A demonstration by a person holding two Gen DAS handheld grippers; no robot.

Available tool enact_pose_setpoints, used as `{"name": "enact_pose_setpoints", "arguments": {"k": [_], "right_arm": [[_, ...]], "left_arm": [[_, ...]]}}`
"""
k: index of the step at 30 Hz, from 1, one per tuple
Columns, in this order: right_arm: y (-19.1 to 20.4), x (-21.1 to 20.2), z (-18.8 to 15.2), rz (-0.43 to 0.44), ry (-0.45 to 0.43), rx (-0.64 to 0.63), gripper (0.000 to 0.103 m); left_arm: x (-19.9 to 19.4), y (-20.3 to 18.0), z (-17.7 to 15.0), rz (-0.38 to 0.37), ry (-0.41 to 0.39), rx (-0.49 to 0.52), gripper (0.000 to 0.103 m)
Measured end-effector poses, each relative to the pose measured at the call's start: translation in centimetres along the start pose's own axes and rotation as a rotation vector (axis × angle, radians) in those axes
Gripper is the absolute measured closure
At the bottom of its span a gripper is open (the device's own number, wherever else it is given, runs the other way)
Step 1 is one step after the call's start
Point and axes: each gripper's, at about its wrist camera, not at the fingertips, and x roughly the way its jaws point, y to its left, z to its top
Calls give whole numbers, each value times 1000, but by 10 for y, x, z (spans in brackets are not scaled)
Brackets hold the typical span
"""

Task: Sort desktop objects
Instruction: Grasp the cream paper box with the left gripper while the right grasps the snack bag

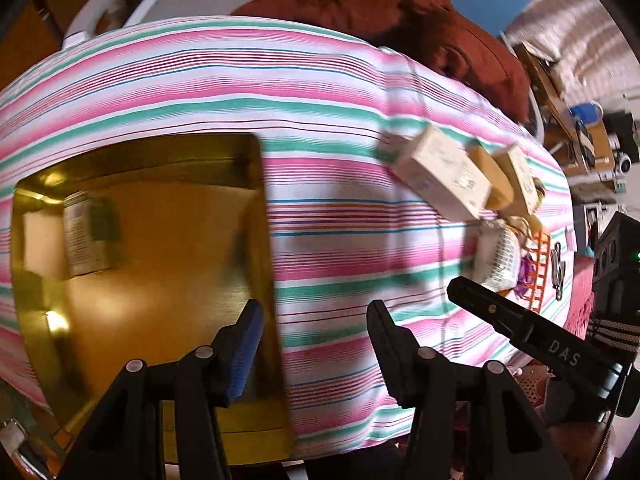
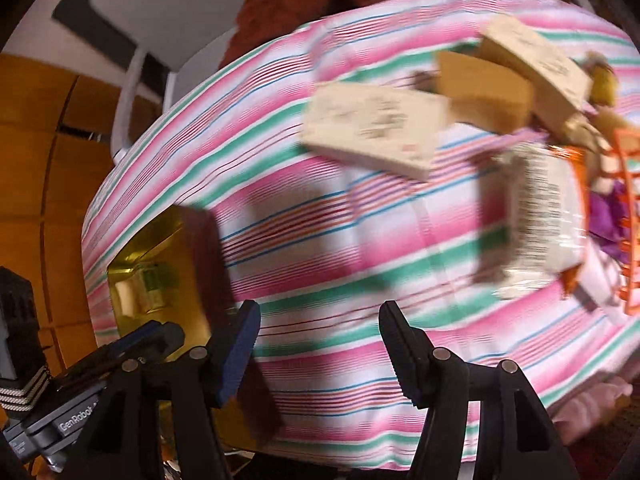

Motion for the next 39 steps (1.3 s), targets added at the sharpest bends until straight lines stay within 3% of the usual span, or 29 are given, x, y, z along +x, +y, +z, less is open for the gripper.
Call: {"name": "enact_pose_setpoints", "arguments": {"k": [9, 16, 28, 32, 39], "right_arm": [[-67, -20, 15, -22, -21, 64, 40], [-103, -29, 24, -64, -44, 101, 40], [-121, -4, 50, -123, -7, 82, 34], [-126, 4, 54, -126, 12, 70, 41], [-134, 6, 54, -90, 27, 38, 42]], "left_arm": [[28, -67, 12, 5, 44, 47, 49], [41, -95, 24, 21, 51, 38, 49], [59, -101, 70, 42, 80, -154, 46], [67, -105, 85, 36, 86, -213, 46], [88, -109, 105, -6, 140, -368, 46]]}}
